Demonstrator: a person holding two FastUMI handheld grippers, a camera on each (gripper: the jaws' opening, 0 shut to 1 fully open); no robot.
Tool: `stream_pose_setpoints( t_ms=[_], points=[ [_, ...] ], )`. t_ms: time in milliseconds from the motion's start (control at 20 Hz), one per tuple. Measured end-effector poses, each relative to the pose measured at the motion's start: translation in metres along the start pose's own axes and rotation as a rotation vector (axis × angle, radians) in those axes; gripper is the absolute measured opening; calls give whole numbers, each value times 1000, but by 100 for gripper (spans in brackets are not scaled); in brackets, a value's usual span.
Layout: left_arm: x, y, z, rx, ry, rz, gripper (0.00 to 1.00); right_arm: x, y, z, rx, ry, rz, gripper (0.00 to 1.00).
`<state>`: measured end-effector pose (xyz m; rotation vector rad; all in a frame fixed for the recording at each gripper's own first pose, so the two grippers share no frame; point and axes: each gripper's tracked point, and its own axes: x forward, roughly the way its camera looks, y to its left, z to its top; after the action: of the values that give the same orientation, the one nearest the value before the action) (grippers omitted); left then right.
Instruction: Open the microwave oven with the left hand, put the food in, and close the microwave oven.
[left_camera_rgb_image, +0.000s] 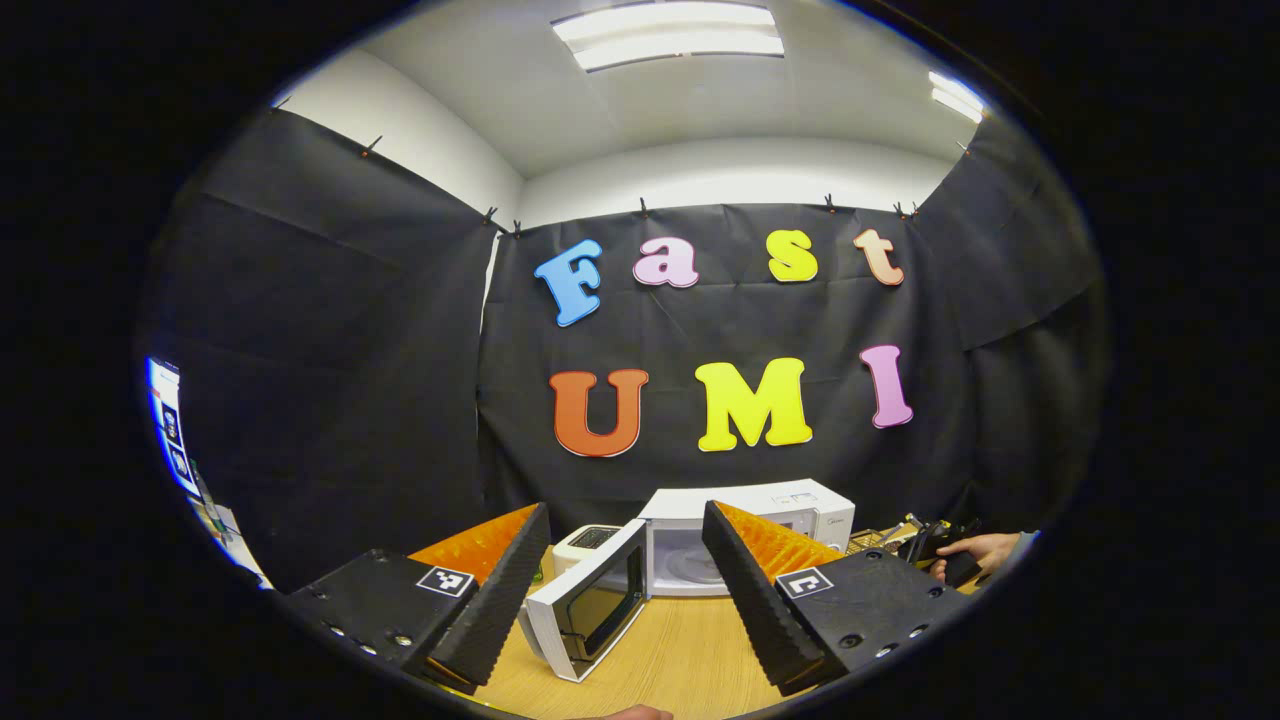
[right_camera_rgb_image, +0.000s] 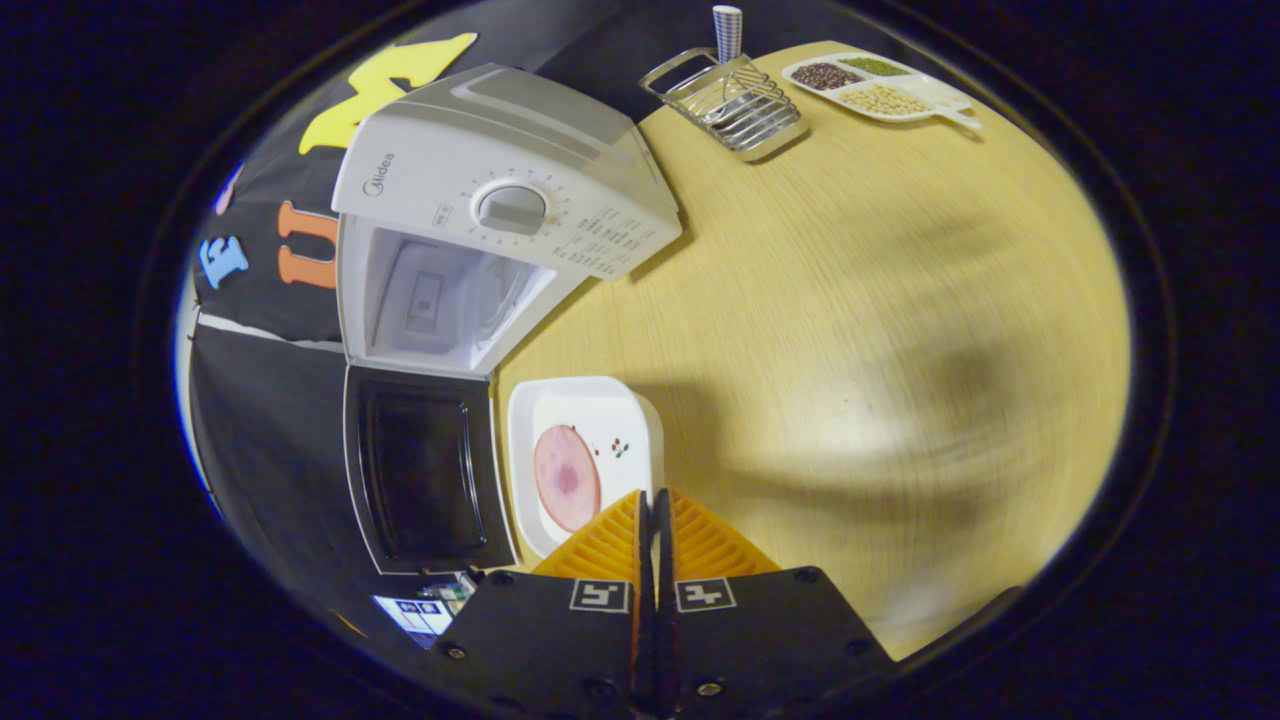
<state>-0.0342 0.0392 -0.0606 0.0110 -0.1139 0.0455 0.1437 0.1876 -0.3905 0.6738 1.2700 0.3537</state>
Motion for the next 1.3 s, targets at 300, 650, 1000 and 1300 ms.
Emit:
stream_pose_setpoints(
  t_ms=[300,650,1000,1300],
  points=[
    [7,16,-27,1,57,2,95,21,36,8,151,-202,53,4],
    [6,52,-47,-2,99,45,95,48,86,39,321,-499,82,4],
    [6,78,-67,-17,145,81,95,111,158,42,493,-564,213,4],
    [4,87,-78,-61,166,64,95,157,176,75,603,-667,218,4]
  ],
)
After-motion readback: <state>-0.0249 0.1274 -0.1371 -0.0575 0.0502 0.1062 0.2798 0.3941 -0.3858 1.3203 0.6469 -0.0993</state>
